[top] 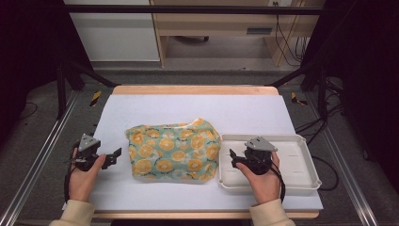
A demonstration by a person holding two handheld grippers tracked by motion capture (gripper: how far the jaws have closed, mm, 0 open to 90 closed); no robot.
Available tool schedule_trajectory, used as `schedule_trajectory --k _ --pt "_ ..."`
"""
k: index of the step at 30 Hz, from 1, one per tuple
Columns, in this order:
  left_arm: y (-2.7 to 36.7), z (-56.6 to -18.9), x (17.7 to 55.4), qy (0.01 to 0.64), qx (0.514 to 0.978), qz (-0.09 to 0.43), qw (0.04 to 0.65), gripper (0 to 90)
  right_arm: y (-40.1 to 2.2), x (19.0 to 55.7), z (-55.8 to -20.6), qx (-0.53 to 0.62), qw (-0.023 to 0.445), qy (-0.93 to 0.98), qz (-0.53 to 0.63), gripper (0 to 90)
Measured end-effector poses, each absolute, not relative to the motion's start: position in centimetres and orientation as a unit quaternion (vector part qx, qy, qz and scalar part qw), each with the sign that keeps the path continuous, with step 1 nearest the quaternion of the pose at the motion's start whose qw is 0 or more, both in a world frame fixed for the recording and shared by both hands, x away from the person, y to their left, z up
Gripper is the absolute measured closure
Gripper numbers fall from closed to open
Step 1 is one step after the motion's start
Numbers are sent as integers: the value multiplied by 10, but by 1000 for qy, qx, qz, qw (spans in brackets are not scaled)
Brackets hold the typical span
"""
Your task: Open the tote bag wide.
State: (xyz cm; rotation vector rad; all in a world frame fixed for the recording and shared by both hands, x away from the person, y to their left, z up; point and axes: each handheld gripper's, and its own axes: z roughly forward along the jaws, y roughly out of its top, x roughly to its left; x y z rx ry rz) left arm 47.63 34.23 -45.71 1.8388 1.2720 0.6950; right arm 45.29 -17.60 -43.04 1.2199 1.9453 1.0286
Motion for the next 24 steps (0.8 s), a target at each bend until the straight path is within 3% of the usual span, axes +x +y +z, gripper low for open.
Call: schedule_trajectory --k 5,14,19,24 --pt "339 -456 476 496 731 266 386 85 -176 452 -430 460 303 736 393 192" --pt "331 -441 474 476 736 261 404 93 -166 455 -412 427 282 757 407 386" --pt "323 -418 481 454 739 268 419 95 -159 466 -392 404 256 774 415 485" --pt "314 -398 495 433 751 275 416 95 -147 486 -364 378 239 792 415 517"
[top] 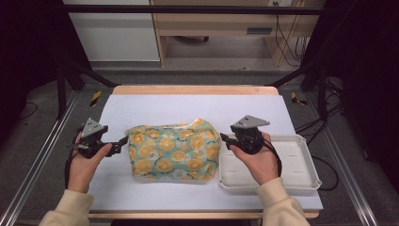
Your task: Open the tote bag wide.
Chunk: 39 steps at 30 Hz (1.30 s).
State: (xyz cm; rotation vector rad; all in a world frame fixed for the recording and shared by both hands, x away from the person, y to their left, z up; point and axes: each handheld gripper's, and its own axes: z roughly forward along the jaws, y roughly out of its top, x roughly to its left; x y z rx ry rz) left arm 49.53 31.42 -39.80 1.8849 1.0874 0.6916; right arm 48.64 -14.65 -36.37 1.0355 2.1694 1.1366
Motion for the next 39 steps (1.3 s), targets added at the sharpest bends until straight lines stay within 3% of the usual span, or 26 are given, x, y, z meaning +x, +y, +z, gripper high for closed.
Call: schedule_trajectory --k 9,15,16,19,20,24,25,26,28,39 --pt "293 -374 529 404 782 267 391 96 -101 537 -361 361 211 828 373 395" --pt "291 -375 533 406 783 260 393 103 -87 565 -378 374 189 837 351 382" --pt "291 -376 533 404 786 259 389 101 -83 573 -387 378 164 844 344 318" --pt "291 -377 532 405 787 257 389 100 -77 579 -398 379 149 855 321 270" --pt "292 -378 532 405 786 255 391 100 -76 580 -400 378 147 857 319 302" --pt "294 -381 531 405 790 252 385 99 -75 577 -398 365 152 859 325 724" --pt "294 -381 531 405 790 252 385 98 -75 577 -398 365 152 859 325 724" --pt "295 -383 530 405 792 252 382 97 -77 572 -393 363 152 856 336 843" --pt "296 -385 529 405 793 253 377 97 -79 566 -385 354 158 850 356 896" --pt "299 -398 534 408 805 231 363 90 -88 525 -353 308 167 831 432 900"
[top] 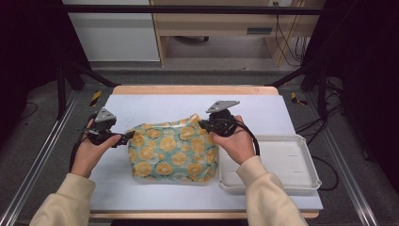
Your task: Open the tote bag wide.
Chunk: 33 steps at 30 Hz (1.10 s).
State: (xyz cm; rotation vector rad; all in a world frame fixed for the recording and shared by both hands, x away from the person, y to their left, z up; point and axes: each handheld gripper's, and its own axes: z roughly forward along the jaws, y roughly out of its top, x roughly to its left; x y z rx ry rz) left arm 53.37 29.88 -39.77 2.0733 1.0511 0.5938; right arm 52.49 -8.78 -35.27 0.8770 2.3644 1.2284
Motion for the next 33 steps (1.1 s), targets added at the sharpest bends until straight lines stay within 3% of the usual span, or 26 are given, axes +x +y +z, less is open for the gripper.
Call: schedule_trajectory --k 7,16,20,26,33 --pt "285 -409 541 393 832 188 343 124 -93 515 -351 296 168 830 441 900" --pt "280 -412 540 388 837 166 350 693 -102 513 -347 301 168 823 452 900" --pt "281 -404 534 387 822 181 378 842 -104 509 -344 298 170 820 458 900" --pt "284 -384 510 379 802 218 407 871 -108 492 -339 290 180 817 464 900" --pt "286 -382 455 351 794 262 422 874 -111 448 -350 267 192 818 471 900"
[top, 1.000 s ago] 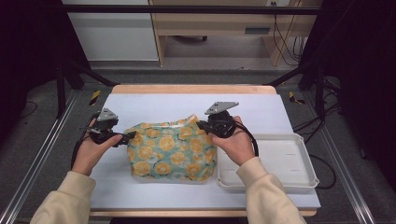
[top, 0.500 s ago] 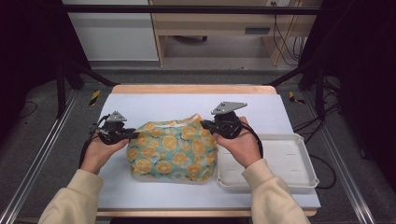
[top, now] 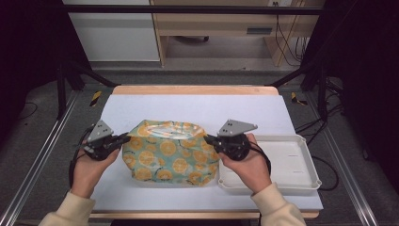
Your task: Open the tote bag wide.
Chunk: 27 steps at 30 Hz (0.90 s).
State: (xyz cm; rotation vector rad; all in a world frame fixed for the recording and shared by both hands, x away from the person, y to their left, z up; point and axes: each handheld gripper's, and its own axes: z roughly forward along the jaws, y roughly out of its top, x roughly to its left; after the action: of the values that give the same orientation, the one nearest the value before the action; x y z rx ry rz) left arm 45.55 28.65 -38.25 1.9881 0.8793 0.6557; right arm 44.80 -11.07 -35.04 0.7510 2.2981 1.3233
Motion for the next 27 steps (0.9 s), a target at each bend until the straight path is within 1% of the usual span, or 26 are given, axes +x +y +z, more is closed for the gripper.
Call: schedule_trajectory --k 1,2,4,8,10,11,12,14,17,19,27 --pt "286 -382 455 351 794 262 422 874 -111 444 -354 266 190 820 469 900" --pt "287 -388 442 344 795 267 423 875 -110 438 -358 262 191 823 467 900" --pt "288 -394 430 336 800 270 417 874 -111 428 -368 262 188 825 465 900" --pt "289 -405 417 331 807 258 416 871 -111 416 -387 263 172 831 458 900" --pt "290 -416 409 320 819 244 410 871 -110 412 -396 260 172 839 446 900" --pt "290 -416 409 320 819 244 410 871 -110 411 -401 261 169 840 444 900" --pt "290 -424 406 315 826 227 408 871 -110 410 -405 262 165 843 440 900" --pt "291 -427 404 311 831 225 403 871 -110 408 -413 262 164 848 430 900" --pt "291 -440 405 300 851 197 384 868 -109 407 -422 261 162 855 418 900" --pt "289 -446 405 295 860 190 371 867 -106 407 -427 261 162 861 406 900" --pt "285 -455 409 290 873 186 345 877 -96 415 -440 267 168 880 355 900"
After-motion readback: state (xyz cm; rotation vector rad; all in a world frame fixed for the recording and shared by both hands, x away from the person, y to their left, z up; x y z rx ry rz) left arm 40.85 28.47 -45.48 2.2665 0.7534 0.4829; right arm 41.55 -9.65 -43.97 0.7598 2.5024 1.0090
